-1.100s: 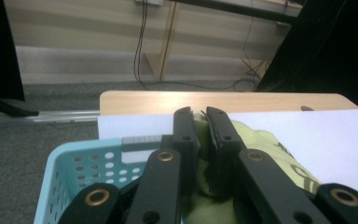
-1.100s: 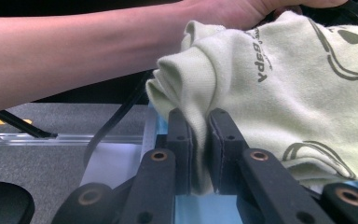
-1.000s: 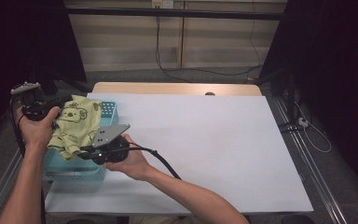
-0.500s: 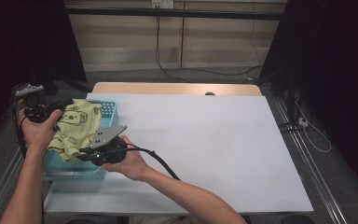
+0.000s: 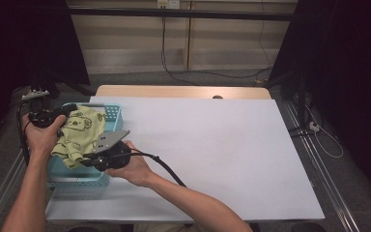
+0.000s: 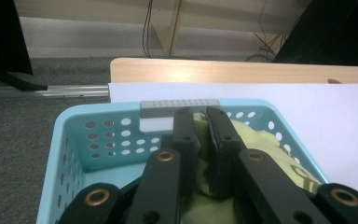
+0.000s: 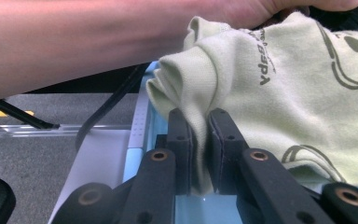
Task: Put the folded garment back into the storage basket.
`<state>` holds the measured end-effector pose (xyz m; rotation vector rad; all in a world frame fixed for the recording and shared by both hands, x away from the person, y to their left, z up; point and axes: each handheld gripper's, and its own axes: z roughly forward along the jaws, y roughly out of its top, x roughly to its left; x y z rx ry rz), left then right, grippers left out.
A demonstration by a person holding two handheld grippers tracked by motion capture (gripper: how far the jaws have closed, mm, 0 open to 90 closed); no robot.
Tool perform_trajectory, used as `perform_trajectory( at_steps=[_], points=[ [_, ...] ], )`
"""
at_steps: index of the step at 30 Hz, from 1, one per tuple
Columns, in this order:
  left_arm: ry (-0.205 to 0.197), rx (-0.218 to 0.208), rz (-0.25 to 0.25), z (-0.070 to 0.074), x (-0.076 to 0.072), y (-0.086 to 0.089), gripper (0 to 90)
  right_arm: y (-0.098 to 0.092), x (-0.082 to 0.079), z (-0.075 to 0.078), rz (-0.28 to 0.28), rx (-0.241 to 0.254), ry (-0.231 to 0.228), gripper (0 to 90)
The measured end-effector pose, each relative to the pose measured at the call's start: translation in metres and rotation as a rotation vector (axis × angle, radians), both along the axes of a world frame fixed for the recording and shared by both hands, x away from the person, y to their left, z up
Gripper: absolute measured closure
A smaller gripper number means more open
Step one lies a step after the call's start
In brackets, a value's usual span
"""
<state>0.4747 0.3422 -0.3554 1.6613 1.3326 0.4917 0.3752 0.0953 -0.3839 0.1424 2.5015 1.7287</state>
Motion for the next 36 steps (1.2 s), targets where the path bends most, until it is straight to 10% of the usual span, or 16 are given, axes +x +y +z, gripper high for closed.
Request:
perform_trajectory(
  at_steps=[36],
  points=[
    [0.065, 0.042, -0.043, -0.028, 0.020, -0.006, 83.5, 0.011, 0.011, -0.030, 0.007, -0.083, 0.049, 80.6]
  ],
)
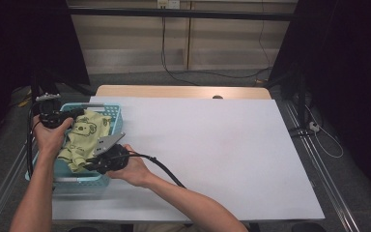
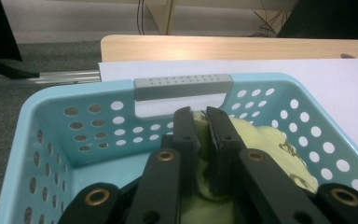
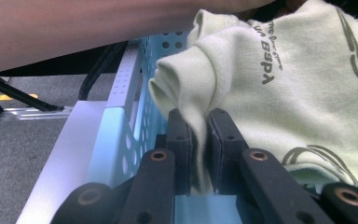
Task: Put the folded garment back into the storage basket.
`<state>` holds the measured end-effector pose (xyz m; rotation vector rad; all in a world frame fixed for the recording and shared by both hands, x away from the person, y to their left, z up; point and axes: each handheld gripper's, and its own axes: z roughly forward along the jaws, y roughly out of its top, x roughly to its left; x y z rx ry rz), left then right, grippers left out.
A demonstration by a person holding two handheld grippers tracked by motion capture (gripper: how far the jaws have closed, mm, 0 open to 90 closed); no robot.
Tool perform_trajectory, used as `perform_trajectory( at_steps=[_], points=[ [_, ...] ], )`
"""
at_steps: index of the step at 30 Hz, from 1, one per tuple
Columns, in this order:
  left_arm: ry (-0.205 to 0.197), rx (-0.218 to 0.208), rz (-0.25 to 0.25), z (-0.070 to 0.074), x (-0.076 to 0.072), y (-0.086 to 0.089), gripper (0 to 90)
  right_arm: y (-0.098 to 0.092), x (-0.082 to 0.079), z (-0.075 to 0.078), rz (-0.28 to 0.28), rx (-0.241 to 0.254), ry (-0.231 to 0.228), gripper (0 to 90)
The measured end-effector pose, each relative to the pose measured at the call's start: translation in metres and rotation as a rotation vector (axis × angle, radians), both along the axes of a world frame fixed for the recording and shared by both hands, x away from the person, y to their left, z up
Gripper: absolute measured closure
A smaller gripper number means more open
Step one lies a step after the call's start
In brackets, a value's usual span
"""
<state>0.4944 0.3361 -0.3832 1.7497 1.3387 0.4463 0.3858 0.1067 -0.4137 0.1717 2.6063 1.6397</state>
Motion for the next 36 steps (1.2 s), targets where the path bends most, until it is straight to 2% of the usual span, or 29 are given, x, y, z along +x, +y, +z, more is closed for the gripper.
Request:
perform_trajectory(
  at_steps=[3, 7, 8, 11, 12, 13, 15, 17, 19, 20, 21, 25, 28, 31, 36],
  points=[
    [-0.005, 0.002, -0.011, -0.002, 0.002, -0.002, 83.4, 0.001, 0.000, -0.002, 0.002, -0.004, 0.002, 80.5],
    [0.007, 0.009, -0.001, -0.004, 0.003, -0.003, 83.3, 0.001, 0.002, -0.004, -0.001, -0.009, 0.008, 80.5],
    [0.005, -0.002, -0.007, -0.005, 0.003, -0.002, 83.3, 0.001, 0.002, -0.004, -0.004, -0.010, 0.008, 80.5],
    [0.022, 0.005, -0.016, -0.008, 0.006, -0.002, 83.2, 0.002, 0.003, -0.006, -0.006, -0.011, 0.017, 80.4],
    [0.030, 0.011, -0.006, -0.009, 0.007, -0.003, 83.1, 0.002, 0.004, -0.007, -0.005, -0.015, 0.019, 80.4],
    [0.025, -0.004, -0.012, -0.010, 0.007, -0.003, 83.1, 0.003, 0.004, -0.008, -0.008, -0.015, 0.021, 80.4],
    [0.033, 0.017, -0.005, -0.011, 0.008, -0.005, 83.2, 0.003, 0.005, -0.009, -0.007, -0.013, 0.027, 80.3],
    [0.031, 0.007, -0.005, -0.013, 0.009, -0.005, 83.1, 0.003, 0.006, -0.009, -0.002, -0.021, 0.021, 80.2],
    [0.038, 0.041, 0.010, -0.013, 0.010, -0.006, 83.1, 0.003, 0.006, -0.009, -0.005, -0.021, 0.028, 80.2],
    [0.031, 0.039, 0.001, -0.014, 0.010, -0.005, 83.0, 0.003, 0.007, -0.009, -0.007, -0.023, 0.027, 80.1],
    [0.028, 0.059, 0.002, -0.015, 0.011, -0.005, 83.0, 0.003, 0.007, -0.009, -0.006, -0.023, 0.024, 80.0],
    [0.033, 0.047, 0.011, -0.016, 0.011, -0.005, 82.8, 0.005, 0.007, -0.009, -0.018, -0.026, 0.036, 78.1],
    [0.033, 0.077, 0.022, -0.017, 0.012, -0.006, 82.6, 0.006, 0.007, -0.009, -0.018, -0.033, 0.025, 77.7],
    [0.036, 0.076, 0.017, -0.018, 0.013, -0.006, 82.5, 0.007, 0.008, -0.010, -0.016, -0.038, 0.032, 77.8],
    [0.031, 0.080, 0.002, -0.018, 0.013, -0.006, 82.3, 0.009, 0.007, -0.010, -0.015, -0.052, 0.016, 77.9]
  ],
)
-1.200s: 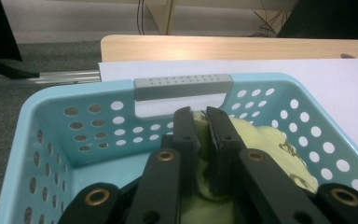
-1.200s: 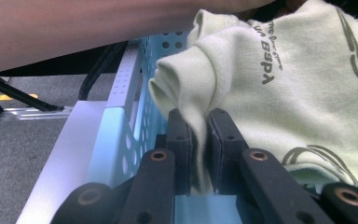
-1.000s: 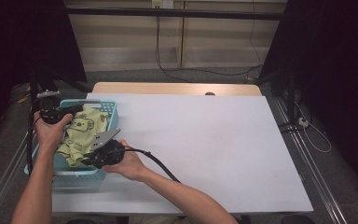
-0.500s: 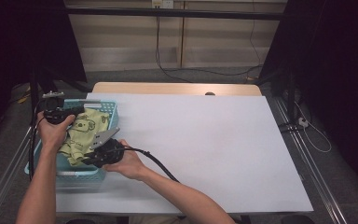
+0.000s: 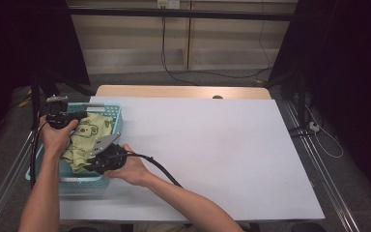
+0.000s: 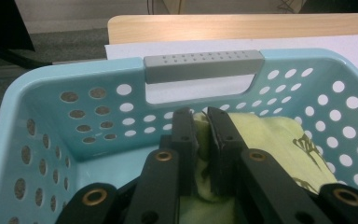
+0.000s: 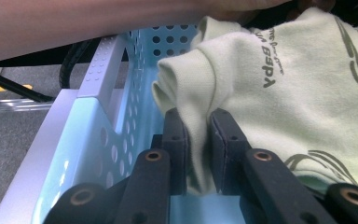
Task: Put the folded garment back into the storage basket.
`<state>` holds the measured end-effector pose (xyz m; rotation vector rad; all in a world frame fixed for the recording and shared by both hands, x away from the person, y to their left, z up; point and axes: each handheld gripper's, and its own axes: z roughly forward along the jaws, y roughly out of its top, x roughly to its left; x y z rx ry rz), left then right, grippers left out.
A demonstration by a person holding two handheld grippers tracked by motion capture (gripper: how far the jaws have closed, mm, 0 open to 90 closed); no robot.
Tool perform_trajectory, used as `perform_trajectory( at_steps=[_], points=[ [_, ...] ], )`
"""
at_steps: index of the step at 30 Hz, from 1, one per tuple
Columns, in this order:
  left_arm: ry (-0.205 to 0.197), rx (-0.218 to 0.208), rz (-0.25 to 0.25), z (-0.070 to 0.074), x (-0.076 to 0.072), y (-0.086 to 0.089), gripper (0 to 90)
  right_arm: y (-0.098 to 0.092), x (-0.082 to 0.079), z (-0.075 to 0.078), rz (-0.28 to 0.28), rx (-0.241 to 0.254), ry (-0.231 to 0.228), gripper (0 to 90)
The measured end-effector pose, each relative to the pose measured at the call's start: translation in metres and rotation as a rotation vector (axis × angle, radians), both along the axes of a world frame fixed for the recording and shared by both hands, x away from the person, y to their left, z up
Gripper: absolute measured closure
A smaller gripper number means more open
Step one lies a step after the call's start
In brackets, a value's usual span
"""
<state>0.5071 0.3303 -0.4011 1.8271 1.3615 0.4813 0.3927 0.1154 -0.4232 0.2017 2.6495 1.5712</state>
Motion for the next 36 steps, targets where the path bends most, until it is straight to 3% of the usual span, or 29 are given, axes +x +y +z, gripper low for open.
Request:
perform_trajectory(
  at_steps=[5, 7, 12, 14, 15, 22, 25, 27, 29, 31, 36],
  points=[
    [0.011, 0.005, 0.013, -0.002, 0.002, 0.001, 80.0, 0.000, 0.000, 0.000, 0.000, 0.000, 0.003, 75.4],
    [0.020, 0.021, 0.015, -0.004, 0.002, 0.001, 74.9, 0.000, 0.000, 0.000, 0.002, 0.002, 0.008, 72.9],
    [0.007, 0.012, 0.049, -0.002, 0.002, 0.004, 59.3, 0.000, 0.001, 0.000, -0.002, 0.020, 0.010, 64.0],
    [-0.014, -0.021, 0.069, 0.000, 0.001, 0.005, 46.1, -0.001, 0.002, 0.001, -0.007, 0.025, 0.016, 58.3],
    [-0.023, -0.026, 0.066, 0.002, 0.001, 0.006, 44.0, -0.002, 0.002, 0.001, -0.005, 0.030, 0.015, 55.3],
    [-0.058, -0.013, 0.079, 0.009, -0.003, 0.003, 21.3, -0.005, 0.004, 0.007, -0.036, 0.073, 0.006, 38.4],
    [-0.085, -0.034, 0.098, 0.012, -0.005, 0.001, 8.9, -0.007, 0.005, 0.008, -0.051, 0.075, -0.005, 29.6],
    [-0.103, -0.034, 0.095, 0.015, -0.007, 0.000, 7.7, -0.009, 0.007, 0.009, -0.084, 0.079, -0.005, 20.0],
    [-0.104, -0.071, 0.087, 0.016, -0.009, 0.000, 5.9, -0.013, 0.008, 0.011, -0.106, 0.099, -0.004, 18.3],
    [-0.095, -0.075, 0.070, 0.018, -0.010, -0.001, 4.7, -0.016, 0.009, 0.013, -0.123, 0.117, -0.008, 15.6],
    [-0.150, -0.079, 0.030, 0.025, -0.017, -0.007, 4.0, -0.026, 0.011, 0.013, -0.170, 0.133, -0.004, 7.1]
  ],
)
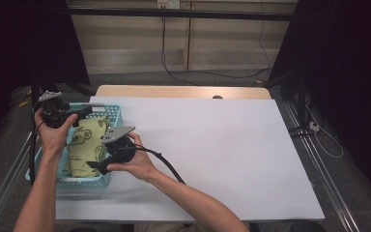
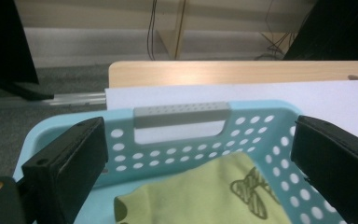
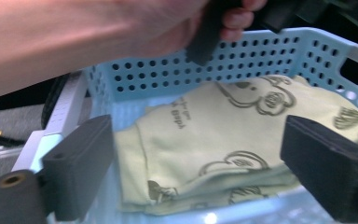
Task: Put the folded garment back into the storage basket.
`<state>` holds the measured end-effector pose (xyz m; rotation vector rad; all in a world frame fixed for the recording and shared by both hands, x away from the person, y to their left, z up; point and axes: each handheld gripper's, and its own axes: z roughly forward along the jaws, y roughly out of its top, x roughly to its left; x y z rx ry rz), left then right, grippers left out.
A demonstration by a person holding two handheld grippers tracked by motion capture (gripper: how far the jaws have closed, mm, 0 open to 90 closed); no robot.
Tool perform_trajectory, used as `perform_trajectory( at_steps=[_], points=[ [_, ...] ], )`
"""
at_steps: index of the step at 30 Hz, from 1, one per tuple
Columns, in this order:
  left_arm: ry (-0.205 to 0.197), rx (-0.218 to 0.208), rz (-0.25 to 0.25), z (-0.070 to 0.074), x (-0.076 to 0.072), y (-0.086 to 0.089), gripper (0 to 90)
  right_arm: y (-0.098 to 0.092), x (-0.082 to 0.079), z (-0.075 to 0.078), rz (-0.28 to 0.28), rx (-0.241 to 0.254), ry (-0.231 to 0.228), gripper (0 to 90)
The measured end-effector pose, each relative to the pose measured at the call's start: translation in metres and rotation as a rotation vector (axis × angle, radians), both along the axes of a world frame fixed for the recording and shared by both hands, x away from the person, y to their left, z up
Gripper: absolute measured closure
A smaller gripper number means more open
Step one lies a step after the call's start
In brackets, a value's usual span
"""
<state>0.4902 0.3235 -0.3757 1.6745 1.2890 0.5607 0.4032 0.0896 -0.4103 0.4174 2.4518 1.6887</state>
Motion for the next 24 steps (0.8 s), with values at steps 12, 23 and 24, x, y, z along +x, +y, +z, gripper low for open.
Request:
perform_trajectory(
  at_steps=[12, 23, 24],
  points=[
    [-0.135, -0.039, -0.059, 0.017, -0.025, -0.015, 3.4, -0.028, 0.007, 0.001, -0.075, 0.011, 0.003, 4.8],
    [-0.187, -0.034, -0.046, 0.020, -0.047, -0.023, 4.1, -0.045, 0.007, 0.005, -0.132, 0.019, -0.006, 4.0],
    [-0.186, -0.026, -0.041, 0.021, -0.050, -0.024, 4.4, -0.046, 0.007, 0.005, -0.134, 0.017, -0.007, 4.1]
  ],
)
